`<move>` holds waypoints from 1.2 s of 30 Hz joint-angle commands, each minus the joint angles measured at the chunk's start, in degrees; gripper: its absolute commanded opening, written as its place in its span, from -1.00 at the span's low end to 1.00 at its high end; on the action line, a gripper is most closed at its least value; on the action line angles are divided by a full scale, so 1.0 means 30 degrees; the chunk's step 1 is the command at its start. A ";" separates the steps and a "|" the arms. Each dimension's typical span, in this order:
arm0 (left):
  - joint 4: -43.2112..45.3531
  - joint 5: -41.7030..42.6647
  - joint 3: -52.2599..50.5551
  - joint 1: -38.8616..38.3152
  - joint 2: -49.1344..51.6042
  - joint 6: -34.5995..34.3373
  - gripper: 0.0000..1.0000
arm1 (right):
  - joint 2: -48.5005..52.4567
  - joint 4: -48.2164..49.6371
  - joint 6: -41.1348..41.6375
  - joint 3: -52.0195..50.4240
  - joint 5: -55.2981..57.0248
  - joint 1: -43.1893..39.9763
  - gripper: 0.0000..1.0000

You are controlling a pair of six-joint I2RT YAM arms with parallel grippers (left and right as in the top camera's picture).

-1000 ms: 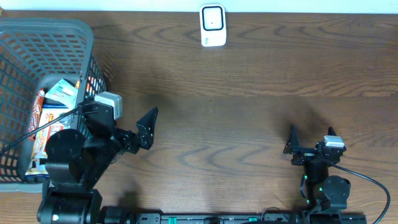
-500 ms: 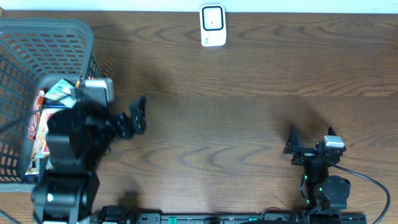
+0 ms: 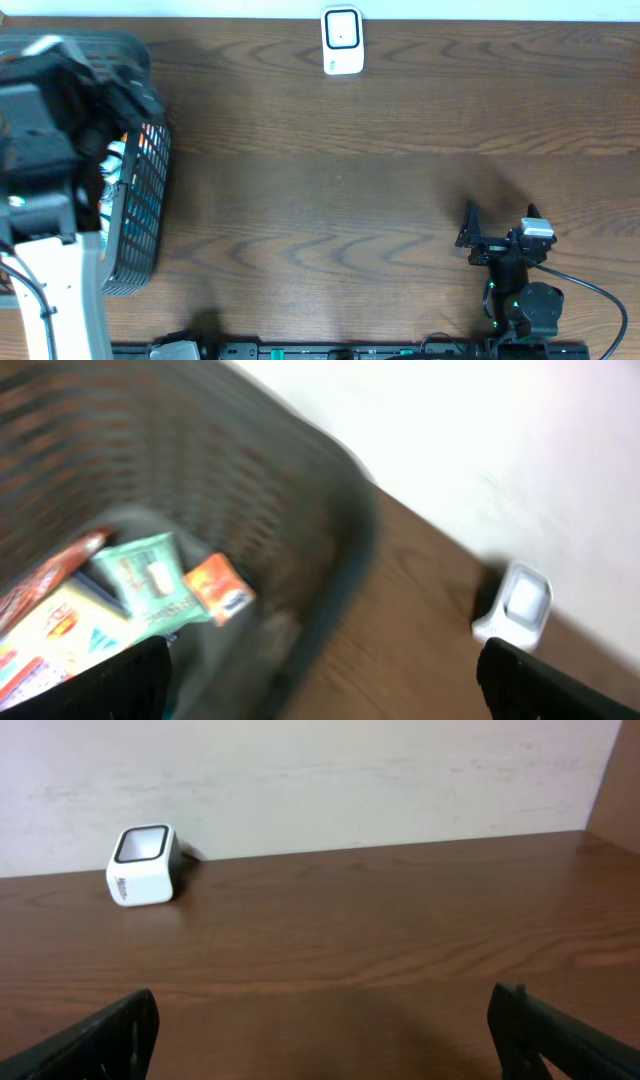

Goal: Scan the item barcode
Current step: 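Reach the left gripper into the grey basket toward the blue bottle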

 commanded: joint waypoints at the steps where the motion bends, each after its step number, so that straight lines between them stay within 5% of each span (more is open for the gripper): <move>1: -0.1304 -0.0328 0.1195 0.2769 0.0291 -0.4911 0.96 | -0.0015 -0.0087 -0.0248 -0.0022 -0.0051 -0.0073 0.99; 12: -0.2441 -0.0117 0.1173 0.5413 0.0408 -0.6659 0.96 | -0.0015 -0.0080 -0.0248 -0.0022 -0.0051 -0.0073 0.99; 17: -0.7504 -0.2878 0.1173 0.5472 0.0714 -1.6378 0.96 | -0.0015 -0.0080 -0.0248 -0.0022 -0.0051 -0.0073 0.98; 21: -0.9704 -0.2878 0.1173 0.5464 0.1304 -1.9708 0.96 | -0.0015 -0.0080 -0.0248 -0.0022 -0.0051 -0.0073 0.99; 36: -1.0426 0.0291 0.0882 0.5472 0.6615 -2.2323 0.96 | -0.0015 -0.0087 -0.0248 -0.0022 -0.0051 -0.0073 0.99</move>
